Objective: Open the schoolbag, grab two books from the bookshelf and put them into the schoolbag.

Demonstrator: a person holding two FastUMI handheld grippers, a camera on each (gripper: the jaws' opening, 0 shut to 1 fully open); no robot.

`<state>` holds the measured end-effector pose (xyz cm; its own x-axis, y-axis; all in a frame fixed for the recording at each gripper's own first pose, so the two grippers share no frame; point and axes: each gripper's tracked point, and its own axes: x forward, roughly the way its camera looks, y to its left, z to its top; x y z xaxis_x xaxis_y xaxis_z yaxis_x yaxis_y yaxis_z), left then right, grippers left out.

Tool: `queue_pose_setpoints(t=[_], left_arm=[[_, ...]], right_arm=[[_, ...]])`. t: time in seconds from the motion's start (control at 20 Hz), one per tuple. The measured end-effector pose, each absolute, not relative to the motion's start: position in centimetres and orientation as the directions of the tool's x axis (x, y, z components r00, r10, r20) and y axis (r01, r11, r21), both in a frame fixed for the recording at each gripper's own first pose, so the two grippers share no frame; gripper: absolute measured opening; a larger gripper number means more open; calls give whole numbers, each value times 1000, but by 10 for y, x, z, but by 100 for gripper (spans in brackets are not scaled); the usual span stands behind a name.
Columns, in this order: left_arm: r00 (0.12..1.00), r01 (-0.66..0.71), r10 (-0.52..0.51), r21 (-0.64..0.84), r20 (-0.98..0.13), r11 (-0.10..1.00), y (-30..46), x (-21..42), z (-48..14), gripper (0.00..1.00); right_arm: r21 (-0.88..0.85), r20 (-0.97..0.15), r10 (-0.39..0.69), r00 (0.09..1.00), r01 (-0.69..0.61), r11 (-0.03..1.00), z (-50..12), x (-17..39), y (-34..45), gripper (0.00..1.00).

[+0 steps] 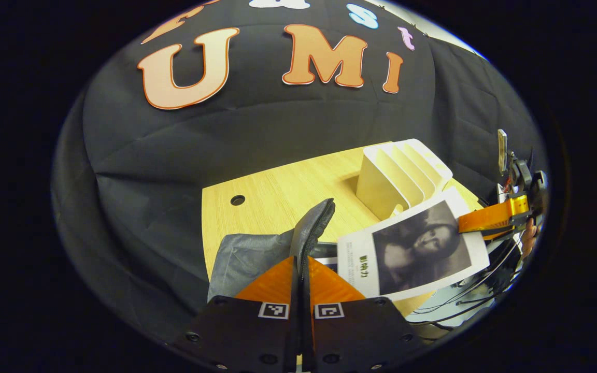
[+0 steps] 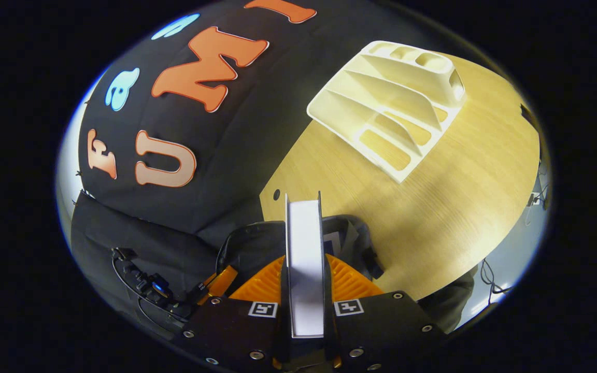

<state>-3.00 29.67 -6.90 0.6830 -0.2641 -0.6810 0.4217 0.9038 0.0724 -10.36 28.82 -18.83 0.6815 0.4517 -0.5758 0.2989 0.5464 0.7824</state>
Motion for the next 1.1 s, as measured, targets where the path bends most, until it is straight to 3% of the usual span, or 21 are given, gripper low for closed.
queue_pose_setpoints(t=[0.2,0.6,1.1], left_arm=[[681,435,-275,72,-679,898,294,-30,-68,4],[671,448,-318,24,-670,894,279,-34,-66,4],[652,493,-393,-32,-648,870,235,-49,-68,4]], right_arm=[[830,-524,503,687,280,483,-201,-94,321,25],[842,-495,517,698,239,483,-247,-70,364,25],[893,-422,558,714,219,394,-280,-54,413,25]])
